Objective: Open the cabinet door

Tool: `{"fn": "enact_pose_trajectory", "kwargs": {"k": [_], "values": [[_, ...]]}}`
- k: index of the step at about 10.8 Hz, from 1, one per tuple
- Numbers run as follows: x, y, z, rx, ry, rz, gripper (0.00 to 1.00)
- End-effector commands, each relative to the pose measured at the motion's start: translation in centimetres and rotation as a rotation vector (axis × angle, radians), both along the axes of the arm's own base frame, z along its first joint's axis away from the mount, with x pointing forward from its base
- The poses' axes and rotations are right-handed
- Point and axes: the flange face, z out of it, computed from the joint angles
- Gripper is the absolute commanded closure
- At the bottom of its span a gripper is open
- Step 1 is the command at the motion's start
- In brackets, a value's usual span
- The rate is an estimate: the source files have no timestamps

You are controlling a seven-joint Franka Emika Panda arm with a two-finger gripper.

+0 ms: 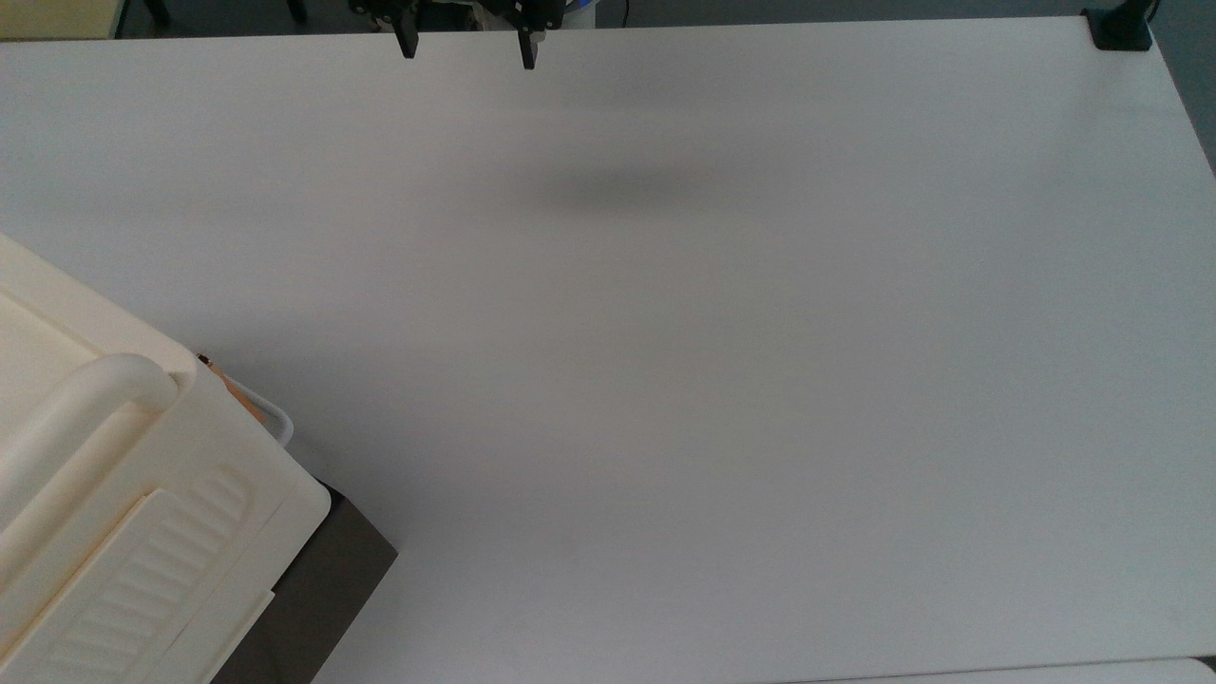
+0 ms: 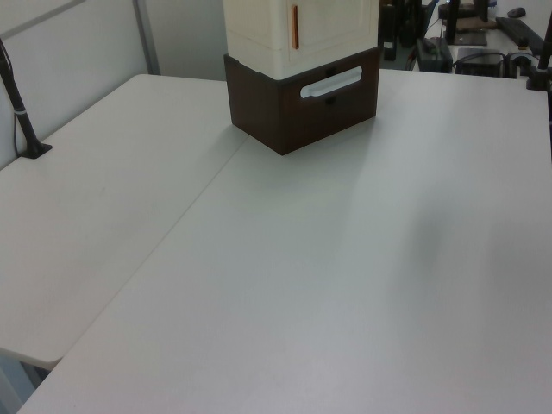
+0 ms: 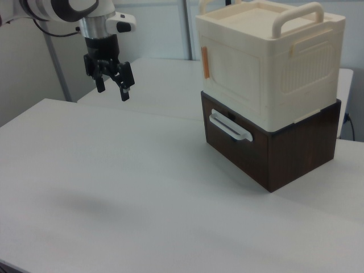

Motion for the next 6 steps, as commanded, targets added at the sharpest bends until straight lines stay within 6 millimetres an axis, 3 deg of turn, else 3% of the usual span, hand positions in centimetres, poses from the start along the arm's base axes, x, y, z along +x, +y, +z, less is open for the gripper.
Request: {"fn": "enact_pose_trajectory", "kwargs": {"k": [1,6], "values": [[-1.78,-0.49,1.00,-0.008,0.033,0.007,0.00],[-1.81,-0.50,1.00,-0.001,0.034,0.020,0.00]]}}
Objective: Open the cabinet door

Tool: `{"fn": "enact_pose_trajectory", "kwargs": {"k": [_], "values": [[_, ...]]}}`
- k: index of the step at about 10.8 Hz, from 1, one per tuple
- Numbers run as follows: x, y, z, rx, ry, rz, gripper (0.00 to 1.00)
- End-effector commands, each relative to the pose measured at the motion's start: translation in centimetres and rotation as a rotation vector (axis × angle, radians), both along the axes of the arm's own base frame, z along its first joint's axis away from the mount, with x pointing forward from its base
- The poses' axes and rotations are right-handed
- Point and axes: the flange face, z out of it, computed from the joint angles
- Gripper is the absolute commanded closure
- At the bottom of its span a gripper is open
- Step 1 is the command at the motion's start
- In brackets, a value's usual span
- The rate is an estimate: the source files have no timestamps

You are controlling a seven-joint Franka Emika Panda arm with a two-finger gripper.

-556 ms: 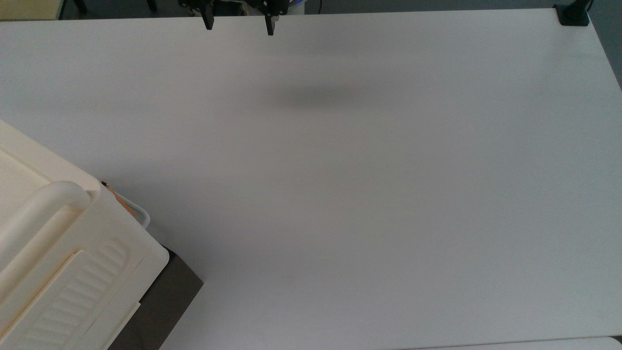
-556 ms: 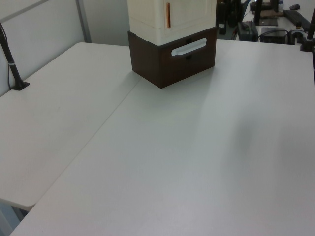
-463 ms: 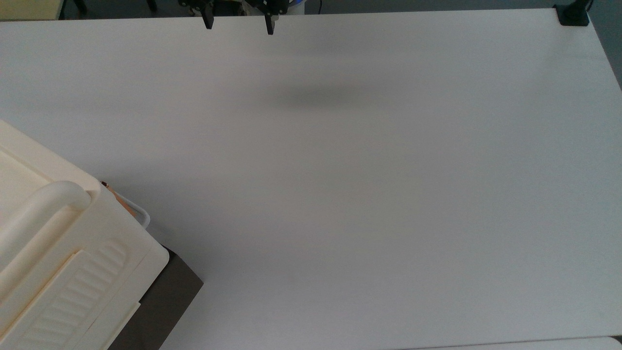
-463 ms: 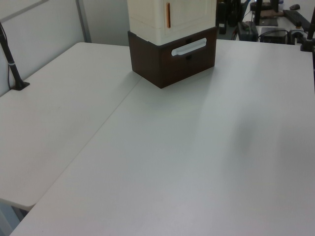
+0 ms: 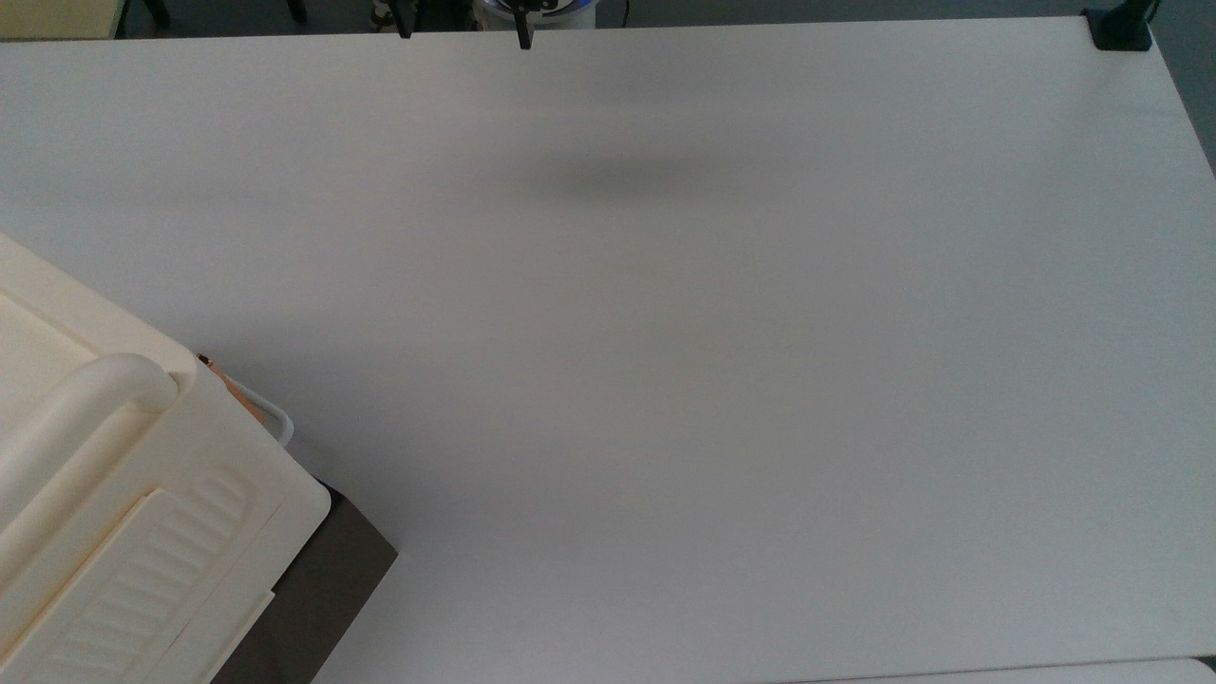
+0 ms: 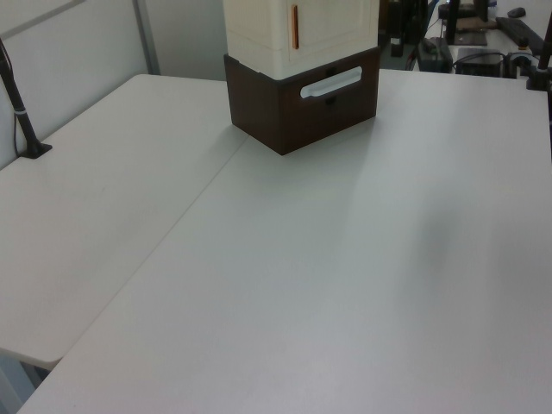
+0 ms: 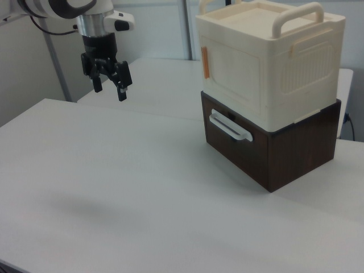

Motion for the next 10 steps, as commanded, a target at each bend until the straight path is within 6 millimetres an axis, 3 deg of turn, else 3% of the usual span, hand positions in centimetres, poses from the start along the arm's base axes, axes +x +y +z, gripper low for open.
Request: {"fn": "enact_pose_trajectory", "kwargs": {"k": [1,7,10], "values": [[-0.8,-0.2,0.3,0.000,0.012,0.022,0.00],[-0.1,0.2,-0.2,-0.002,-0.007,0.012,0.00],[2.4,-1.3,1.0,-0.007,-0.200,-0.037,0.00]]}}
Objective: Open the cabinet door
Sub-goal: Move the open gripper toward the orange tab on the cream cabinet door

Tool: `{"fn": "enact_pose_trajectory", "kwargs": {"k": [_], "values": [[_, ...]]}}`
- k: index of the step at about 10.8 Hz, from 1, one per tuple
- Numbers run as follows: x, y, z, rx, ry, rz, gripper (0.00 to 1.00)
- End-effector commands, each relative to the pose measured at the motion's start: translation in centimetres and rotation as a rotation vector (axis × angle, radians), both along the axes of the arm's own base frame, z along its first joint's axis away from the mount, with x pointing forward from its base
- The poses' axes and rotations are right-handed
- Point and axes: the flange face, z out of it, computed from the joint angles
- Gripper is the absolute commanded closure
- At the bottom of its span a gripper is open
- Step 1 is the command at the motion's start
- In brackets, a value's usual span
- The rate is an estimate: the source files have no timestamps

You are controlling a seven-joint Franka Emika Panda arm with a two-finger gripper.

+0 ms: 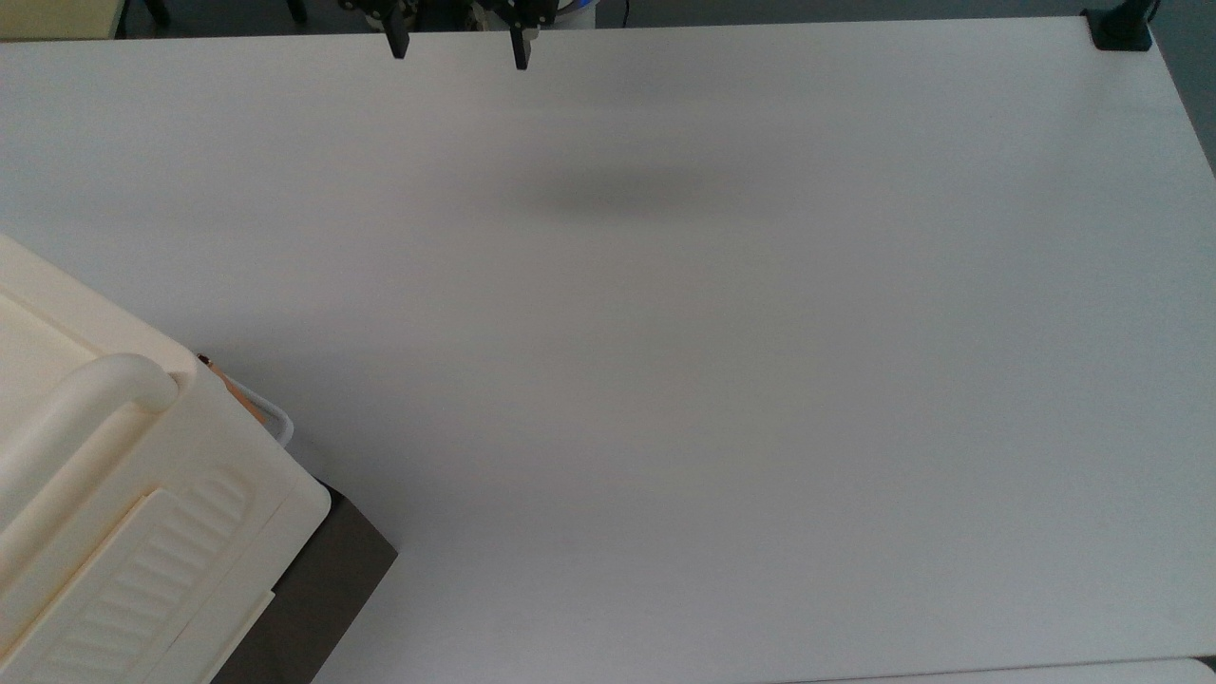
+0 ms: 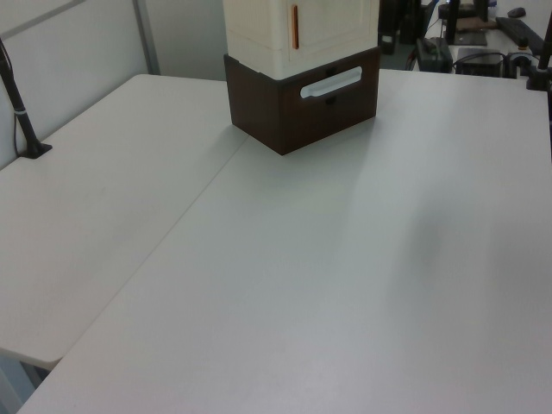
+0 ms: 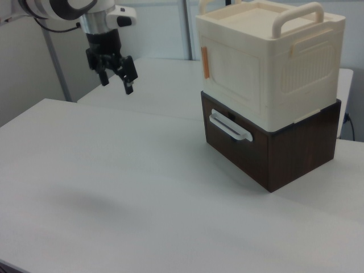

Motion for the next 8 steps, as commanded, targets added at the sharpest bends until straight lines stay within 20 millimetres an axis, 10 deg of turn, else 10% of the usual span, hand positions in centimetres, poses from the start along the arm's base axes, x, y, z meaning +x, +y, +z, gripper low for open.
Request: {"fn": "enact_pose_trajectory", "kwargs": {"k": [1,4,8], "values": [[2.2,-1.8,0.5,0.005,-0.167,-0.062,0.00],[6.3,-4.9,1.1,0.023,-0.474,-0.269,0.00],[10.7,-5.9,-3.3,-0.071,-0.625,-0.253,0.00]]}}
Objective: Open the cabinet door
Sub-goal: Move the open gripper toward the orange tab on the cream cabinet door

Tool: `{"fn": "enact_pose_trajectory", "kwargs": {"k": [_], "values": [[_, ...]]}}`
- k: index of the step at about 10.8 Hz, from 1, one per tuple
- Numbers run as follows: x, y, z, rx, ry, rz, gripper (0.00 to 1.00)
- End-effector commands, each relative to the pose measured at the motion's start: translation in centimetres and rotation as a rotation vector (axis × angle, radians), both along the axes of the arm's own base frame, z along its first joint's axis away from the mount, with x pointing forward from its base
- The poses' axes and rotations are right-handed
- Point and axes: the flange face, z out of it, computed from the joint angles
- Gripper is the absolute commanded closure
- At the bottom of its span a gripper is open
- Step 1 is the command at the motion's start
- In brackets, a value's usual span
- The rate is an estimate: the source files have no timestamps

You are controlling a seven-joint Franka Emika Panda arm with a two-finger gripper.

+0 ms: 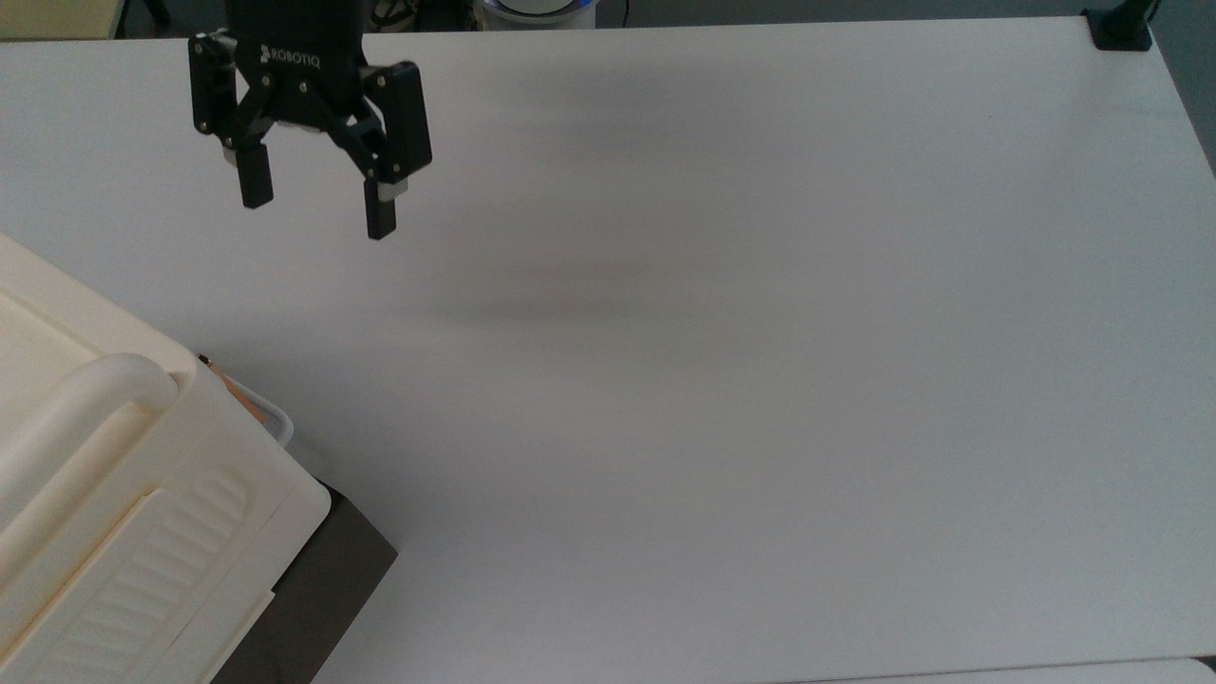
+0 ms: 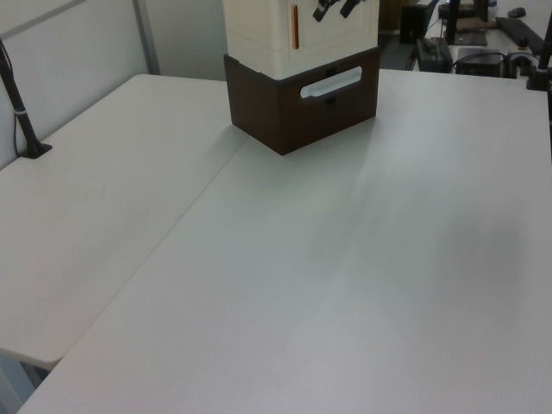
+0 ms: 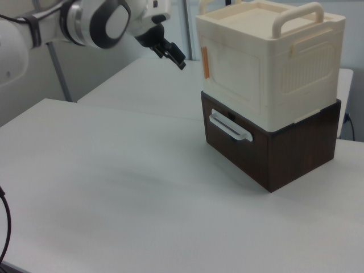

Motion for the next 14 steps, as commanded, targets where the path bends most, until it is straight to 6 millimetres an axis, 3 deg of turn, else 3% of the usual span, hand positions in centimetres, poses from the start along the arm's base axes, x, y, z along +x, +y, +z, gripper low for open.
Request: {"fn": "enact_pose_trajectory", "kwargs": {"k": [1,5,10,11,12,13,14], "values": [[3.2,-0.4,-3.3,-0.078,-0.131,-0.015,0.00],[6.0,-2.8,-4.4,-0.145,-0.167,-0.057,0.00],[6.3,-5.2,-4.6,-0.190,-0.202,-0.077,0.07],[6.3,-5.2,-4.6,-0.193,-0.202,-0.077,0.11],[6.4,-5.0,-4.8,-0.204,-0.196,-0.069,0.23],[6.4,-4.8,-4.8,-0.218,-0.194,-0.066,0.46],[6.4,-4.6,-4.8,-0.217,-0.195,-0.064,0.50]]}}
